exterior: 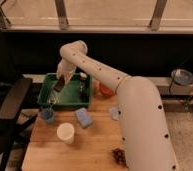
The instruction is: Place eraser in tray
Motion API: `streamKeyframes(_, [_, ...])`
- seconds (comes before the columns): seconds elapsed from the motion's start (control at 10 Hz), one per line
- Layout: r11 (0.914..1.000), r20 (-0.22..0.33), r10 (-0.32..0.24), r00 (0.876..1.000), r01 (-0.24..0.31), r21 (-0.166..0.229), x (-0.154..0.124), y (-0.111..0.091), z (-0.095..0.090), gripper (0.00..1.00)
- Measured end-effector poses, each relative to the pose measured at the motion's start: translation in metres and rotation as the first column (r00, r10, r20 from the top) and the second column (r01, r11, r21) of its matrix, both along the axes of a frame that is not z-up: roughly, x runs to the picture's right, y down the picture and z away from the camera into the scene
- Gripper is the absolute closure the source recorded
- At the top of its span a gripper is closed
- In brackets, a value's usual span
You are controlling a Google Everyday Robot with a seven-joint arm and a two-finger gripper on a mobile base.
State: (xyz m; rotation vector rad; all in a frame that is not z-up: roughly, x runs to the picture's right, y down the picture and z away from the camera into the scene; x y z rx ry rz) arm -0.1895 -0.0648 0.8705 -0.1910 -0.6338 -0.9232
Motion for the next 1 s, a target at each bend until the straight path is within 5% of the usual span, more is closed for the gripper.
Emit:
streamKeyframes(0.5, [0.9976,0.068,0.061,0.996,-0.059,-0.035,0.018,-0.002,0.008,0.33])
streamKeyframes(1.0, [0.9948,0.099,0.078,0.992,-0.071,-0.073,0.023,0.005,0.002,0.31])
